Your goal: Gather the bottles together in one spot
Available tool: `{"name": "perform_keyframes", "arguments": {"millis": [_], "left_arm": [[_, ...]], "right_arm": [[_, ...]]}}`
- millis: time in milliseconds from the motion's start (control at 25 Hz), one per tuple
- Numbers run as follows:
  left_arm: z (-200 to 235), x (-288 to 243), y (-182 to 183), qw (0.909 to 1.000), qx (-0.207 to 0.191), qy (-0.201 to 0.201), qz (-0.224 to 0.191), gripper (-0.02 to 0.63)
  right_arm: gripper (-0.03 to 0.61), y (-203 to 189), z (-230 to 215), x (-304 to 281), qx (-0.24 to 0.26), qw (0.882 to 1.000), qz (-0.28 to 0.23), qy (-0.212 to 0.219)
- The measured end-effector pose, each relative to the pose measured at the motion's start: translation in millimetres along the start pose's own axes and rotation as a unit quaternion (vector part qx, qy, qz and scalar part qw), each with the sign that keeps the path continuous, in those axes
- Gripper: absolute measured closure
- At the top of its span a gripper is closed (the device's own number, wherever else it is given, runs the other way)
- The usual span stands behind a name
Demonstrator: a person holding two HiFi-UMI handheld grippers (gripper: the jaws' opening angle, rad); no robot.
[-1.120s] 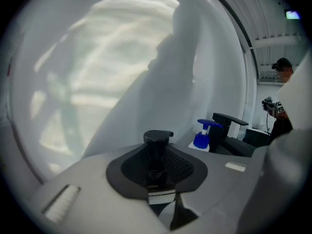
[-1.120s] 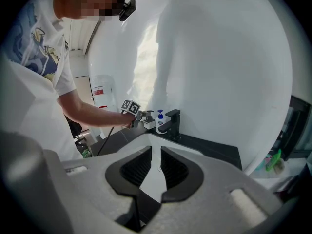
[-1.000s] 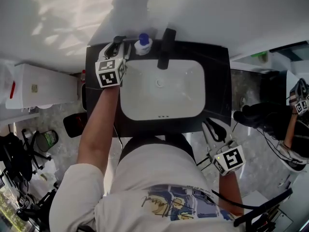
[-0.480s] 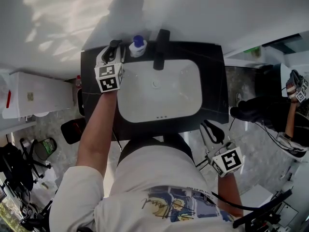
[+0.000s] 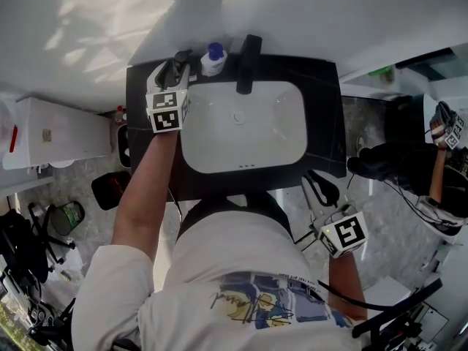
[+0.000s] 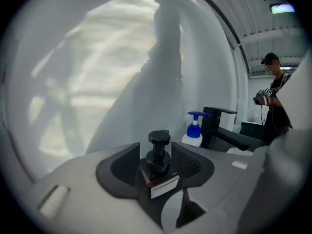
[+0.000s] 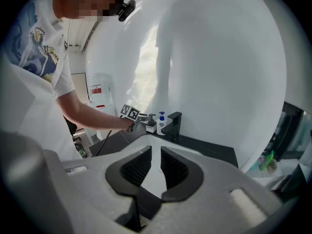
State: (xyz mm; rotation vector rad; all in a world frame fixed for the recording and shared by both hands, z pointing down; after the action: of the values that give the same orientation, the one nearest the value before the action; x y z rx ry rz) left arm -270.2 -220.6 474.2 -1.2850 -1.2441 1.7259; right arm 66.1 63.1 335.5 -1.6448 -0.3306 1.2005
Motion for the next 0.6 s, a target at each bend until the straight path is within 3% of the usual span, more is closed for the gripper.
{"name": "perform_keyframes", "arguments": {"millis": [280, 600], "left_arm": [[-3.4, 42.1, -2.9, 0.9997, 0.009, -0.023, -0.005, 0.430], [-24.7, 117.6, -10.6, 0.9978, -0.010, -0.065, 0.006, 0.488]], "right_arm": [[0.519, -5.6, 13.3, 2.6, 0.004, 1.000, 0.009, 0.006], [0.542, -13.8, 24.1, 0.1, 0.024, 0.999, -0.001, 0.041]]}}
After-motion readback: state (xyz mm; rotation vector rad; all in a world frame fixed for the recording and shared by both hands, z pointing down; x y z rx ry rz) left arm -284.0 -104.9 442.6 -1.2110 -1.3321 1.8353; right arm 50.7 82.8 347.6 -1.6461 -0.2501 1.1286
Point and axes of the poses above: the fingertips, and each gripper's own axes: x backward along the fingers, z to its left, y out of its top, the point moved 8 cm from there along x, backward along the fingers, and after that the axes turned 1 degree about x, right-handed, at the moved point
